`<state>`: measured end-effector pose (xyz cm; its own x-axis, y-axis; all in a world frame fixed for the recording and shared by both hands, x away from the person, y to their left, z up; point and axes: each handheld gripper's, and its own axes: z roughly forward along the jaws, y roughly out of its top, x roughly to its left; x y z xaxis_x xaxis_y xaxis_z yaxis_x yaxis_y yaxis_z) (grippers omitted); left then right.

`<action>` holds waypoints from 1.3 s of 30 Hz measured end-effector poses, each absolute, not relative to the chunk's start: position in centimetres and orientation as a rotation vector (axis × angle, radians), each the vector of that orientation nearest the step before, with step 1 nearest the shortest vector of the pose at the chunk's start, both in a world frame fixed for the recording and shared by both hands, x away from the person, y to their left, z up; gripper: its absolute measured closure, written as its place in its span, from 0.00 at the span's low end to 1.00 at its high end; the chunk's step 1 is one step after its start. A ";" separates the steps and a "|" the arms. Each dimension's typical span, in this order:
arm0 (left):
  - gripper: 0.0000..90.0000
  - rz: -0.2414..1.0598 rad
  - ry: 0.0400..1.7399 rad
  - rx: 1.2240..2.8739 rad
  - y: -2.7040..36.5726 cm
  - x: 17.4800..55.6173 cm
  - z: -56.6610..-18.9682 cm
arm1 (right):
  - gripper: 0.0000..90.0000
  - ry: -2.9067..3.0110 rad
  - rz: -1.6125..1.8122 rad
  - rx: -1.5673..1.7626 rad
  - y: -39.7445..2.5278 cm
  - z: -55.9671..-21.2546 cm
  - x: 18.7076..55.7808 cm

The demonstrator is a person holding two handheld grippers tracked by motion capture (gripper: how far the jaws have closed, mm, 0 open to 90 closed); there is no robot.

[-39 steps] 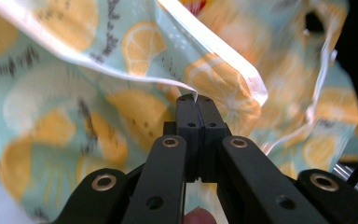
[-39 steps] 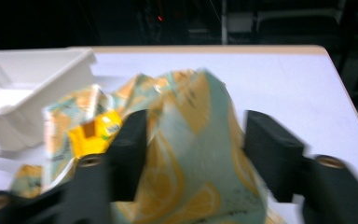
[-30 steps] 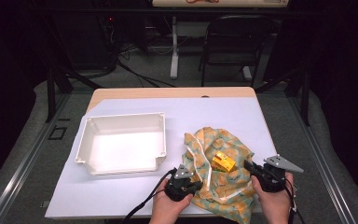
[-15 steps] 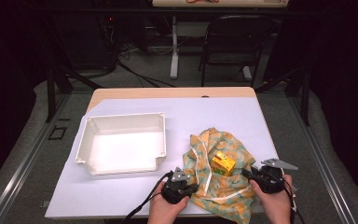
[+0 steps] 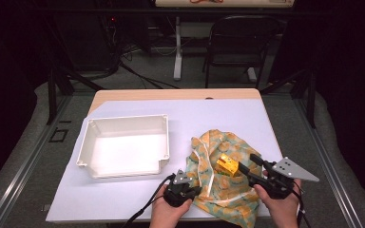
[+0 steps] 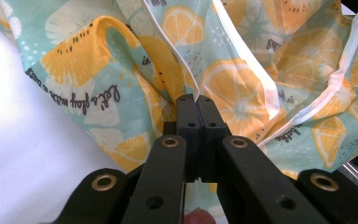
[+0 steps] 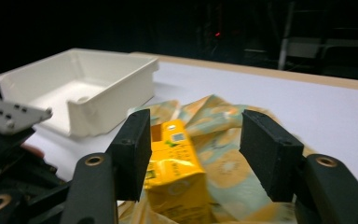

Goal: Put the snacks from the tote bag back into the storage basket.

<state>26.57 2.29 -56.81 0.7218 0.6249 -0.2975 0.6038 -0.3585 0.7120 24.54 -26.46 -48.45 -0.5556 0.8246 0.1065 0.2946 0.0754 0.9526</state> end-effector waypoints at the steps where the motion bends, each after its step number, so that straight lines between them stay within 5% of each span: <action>1: 1.00 0.031 0.931 2.059 2.3 26.6 -56.8 | 0.42 1.929 1.476 1.096 -26.0 -48.7 24.8; 16: 1.00 0.030 0.931 2.058 2.2 26.5 -56.9 | 0.50 2.181 1.283 1.106 -23.6 -52.9 27.7; 39: 1.00 0.040 0.927 2.061 2.1 26.5 -57.0 | 0.57 2.180 1.282 1.156 -23.0 -52.1 28.1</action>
<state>26.51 2.10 -56.96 0.7245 0.6253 -0.2899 0.5979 -0.3611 0.7156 28.08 -23.01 -52.11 -0.6009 0.7937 0.0946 0.4682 0.2536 0.8465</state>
